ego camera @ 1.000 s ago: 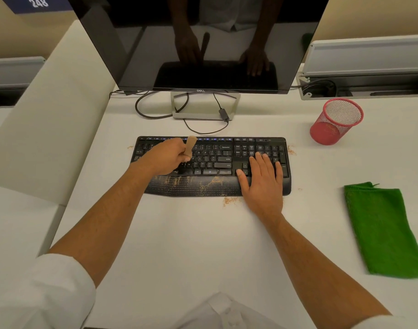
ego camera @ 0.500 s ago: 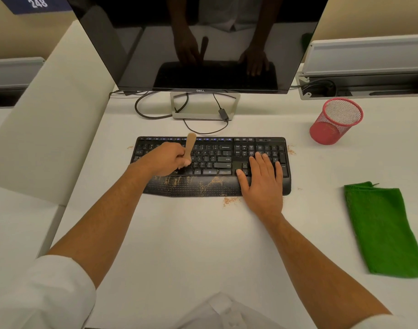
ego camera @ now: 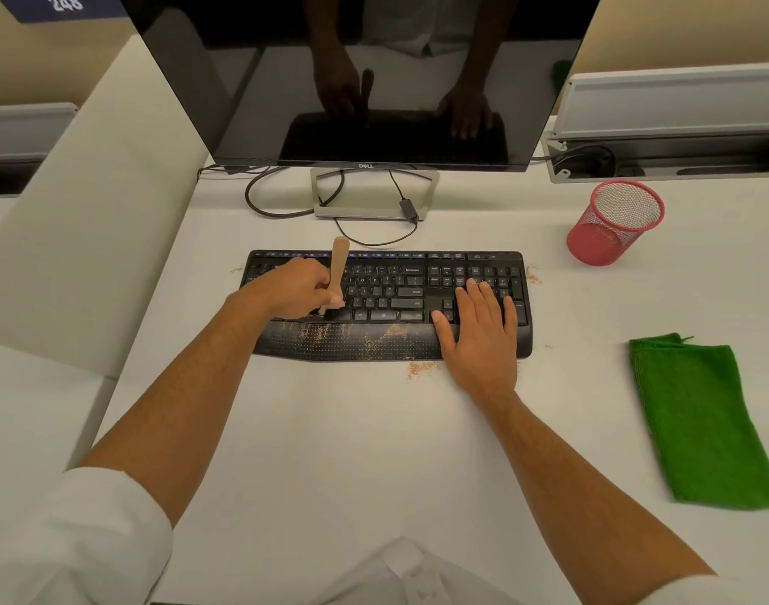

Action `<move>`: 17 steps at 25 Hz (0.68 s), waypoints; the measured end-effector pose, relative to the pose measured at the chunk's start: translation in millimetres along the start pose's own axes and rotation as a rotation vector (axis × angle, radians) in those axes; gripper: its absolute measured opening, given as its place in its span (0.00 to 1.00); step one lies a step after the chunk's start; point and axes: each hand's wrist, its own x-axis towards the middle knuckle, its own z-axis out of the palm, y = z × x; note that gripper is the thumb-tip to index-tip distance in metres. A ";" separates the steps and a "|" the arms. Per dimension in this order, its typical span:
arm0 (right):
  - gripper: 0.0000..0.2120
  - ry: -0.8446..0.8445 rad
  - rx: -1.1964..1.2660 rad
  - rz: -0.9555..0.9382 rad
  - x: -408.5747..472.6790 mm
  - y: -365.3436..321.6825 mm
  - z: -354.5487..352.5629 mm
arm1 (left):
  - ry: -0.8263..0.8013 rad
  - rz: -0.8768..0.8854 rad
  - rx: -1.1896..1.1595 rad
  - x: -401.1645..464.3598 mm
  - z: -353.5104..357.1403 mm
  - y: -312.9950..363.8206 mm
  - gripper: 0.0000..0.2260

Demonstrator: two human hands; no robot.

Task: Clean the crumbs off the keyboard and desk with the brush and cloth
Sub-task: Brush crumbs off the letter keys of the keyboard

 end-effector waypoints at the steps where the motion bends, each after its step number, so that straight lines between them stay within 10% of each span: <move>1: 0.28 0.000 -0.002 0.001 0.1 0.2 -0.1 | 0.001 -0.005 0.021 0.1 -2.7 1.6 0.09; 17: 0.29 0.019 0.003 -0.002 -0.8 0.0 0.1 | 0.046 0.060 0.111 5.8 3.8 1.1 0.06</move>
